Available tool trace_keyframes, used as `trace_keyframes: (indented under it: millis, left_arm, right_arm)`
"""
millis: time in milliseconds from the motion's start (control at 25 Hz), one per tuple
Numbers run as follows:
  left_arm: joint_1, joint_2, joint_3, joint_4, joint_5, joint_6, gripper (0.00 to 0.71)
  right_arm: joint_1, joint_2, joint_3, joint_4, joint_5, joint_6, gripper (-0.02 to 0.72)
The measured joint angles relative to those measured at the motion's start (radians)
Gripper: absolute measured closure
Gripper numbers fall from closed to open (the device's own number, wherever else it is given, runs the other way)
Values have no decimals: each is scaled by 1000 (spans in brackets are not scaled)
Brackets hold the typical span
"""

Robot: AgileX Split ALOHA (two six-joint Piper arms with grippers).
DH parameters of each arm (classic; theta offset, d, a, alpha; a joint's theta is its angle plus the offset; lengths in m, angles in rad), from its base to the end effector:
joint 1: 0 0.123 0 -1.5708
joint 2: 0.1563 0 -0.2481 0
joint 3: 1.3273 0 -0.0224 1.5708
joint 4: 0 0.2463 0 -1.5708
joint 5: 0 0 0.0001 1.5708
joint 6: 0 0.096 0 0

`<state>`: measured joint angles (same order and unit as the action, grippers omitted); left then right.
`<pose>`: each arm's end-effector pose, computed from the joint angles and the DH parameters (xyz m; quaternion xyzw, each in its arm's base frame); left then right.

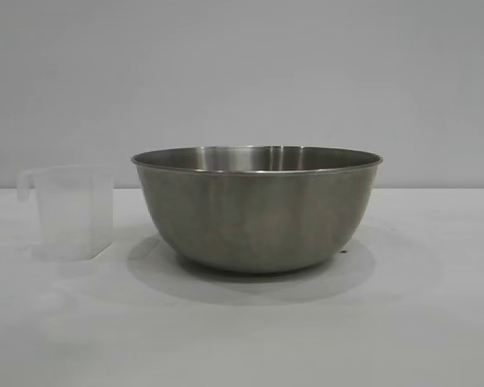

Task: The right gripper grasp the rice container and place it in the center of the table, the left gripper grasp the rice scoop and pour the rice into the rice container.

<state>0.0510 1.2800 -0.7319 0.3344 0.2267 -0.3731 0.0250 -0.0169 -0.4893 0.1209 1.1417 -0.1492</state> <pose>0.2712 0.0210 0.2194 -0.0599 0.8990 0.0342 0.4325 0.0272 0.0112 0.2642 -0.0807 0.8668 0.0298 0.4912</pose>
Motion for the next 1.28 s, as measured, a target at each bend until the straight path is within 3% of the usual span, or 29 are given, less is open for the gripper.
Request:
trace_keyframes:
  millis: [160,320,720,960,1000,1080,1120,1240,1280]
  left_arm:
    - [-33,-3,-52,-110,111,62,473]
    - [-34,-3,-101,-222,230,146,473]
    - [-34,-3,-185,-373,515,312,473]
    - [-34,-3,-189,-388,681,347,473]
    - [-34,-5,-189,-391,704,353,418]
    - [-34,-12,-189,-395,754,361,420]
    - [-34,-20,-189,-395,776,365,350]
    - [-34,-69,-189,-393,829,370,259]
    - [-34,-85,-189,-388,847,370,259]
  right_arm:
    - [0,0,0,0,0,0,325]
    - [0,0,0,0,0,0,325]
    - [0,0,0,0,0,0,325]
    - [0,0,0,0,0,0,325]
    - [0,0,0,0,0,0,325]
    - [0,0,0,0,0,0,325]
    - [0,0,0,0,0,0,325]
    - [0,0,0,0,0,0,325]
    - [0,0,0,0,0,0,325]
